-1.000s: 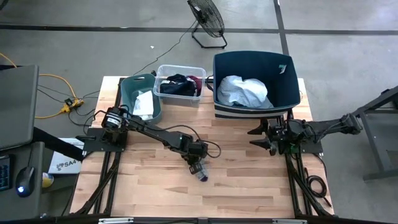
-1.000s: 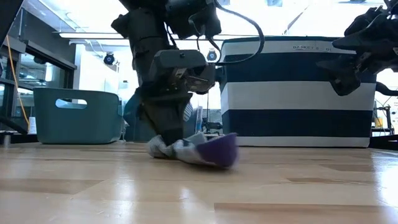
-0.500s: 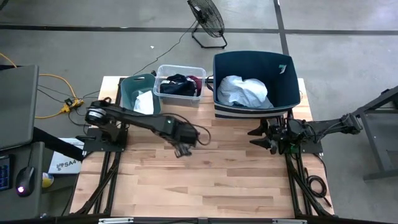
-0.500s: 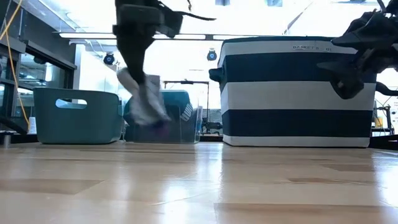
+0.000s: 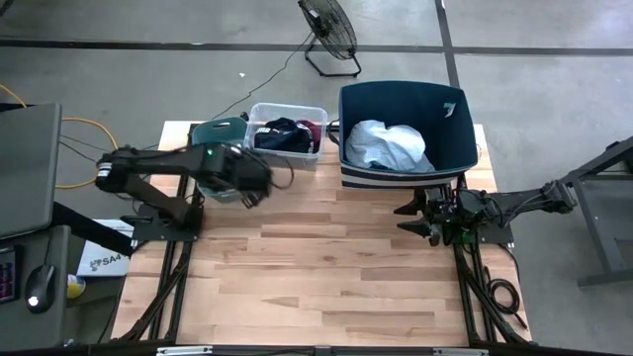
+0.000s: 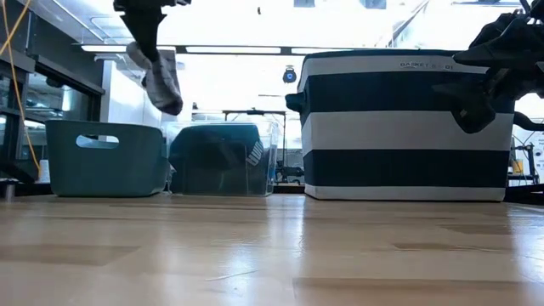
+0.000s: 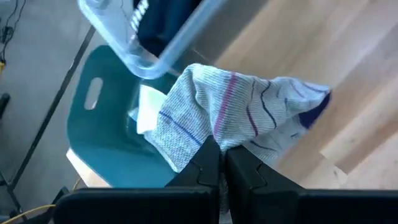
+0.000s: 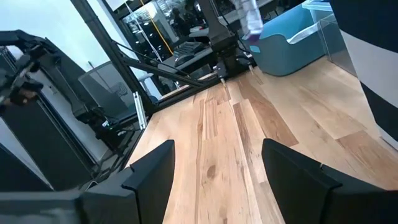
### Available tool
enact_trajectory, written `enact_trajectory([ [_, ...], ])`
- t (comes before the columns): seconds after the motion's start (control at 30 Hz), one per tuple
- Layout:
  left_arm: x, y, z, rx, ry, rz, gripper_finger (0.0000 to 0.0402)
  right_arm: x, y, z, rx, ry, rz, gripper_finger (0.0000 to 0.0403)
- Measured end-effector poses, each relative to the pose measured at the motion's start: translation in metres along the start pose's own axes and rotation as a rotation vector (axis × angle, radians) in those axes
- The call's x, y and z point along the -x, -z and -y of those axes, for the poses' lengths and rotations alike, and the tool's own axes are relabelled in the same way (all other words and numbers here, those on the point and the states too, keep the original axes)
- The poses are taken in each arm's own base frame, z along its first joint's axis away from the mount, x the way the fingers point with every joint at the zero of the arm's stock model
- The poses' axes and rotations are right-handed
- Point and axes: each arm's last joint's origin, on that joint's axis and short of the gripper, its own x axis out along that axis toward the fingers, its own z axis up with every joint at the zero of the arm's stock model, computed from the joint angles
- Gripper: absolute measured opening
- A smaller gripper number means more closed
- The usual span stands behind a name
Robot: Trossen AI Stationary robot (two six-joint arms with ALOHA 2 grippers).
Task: Pick & Place Cloths
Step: Put the gray sock into the blue bin
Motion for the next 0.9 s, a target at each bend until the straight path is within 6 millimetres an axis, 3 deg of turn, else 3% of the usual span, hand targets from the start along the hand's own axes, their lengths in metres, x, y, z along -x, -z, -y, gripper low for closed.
enact_trajectory([
  [0.2, 0.004, 0.0, -0.043, 0.08, -0.043, 0.047, 0.0001, 0.0, 0.0, 0.0, 0.0, 0.0, -0.001, 0.0233],
  [0.3, -0.005, -0.003, -0.06, 0.109, -0.085, 0.014, 0.0001, 0.0, 0.001, 0.0, 0.001, 0.002, -0.006, 0.0233],
  [0.47, -0.03, -0.004, -0.082, 0.049, -0.139, -0.101, 0.0001, -0.001, 0.001, 0.0, 0.001, 0.004, -0.008, 0.0233],
  [0.7, -0.074, 0.008, -0.097, -0.034, -0.104, -0.319, 0.0001, -0.001, 0.001, 0.0, 0.001, 0.004, -0.008, 0.0233],
  [0.9, -0.108, 0.012, -0.105, -0.054, -0.006, -0.346, 0.0001, -0.001, 0.001, 0.0, 0.001, 0.004, -0.008, 0.0233],
])
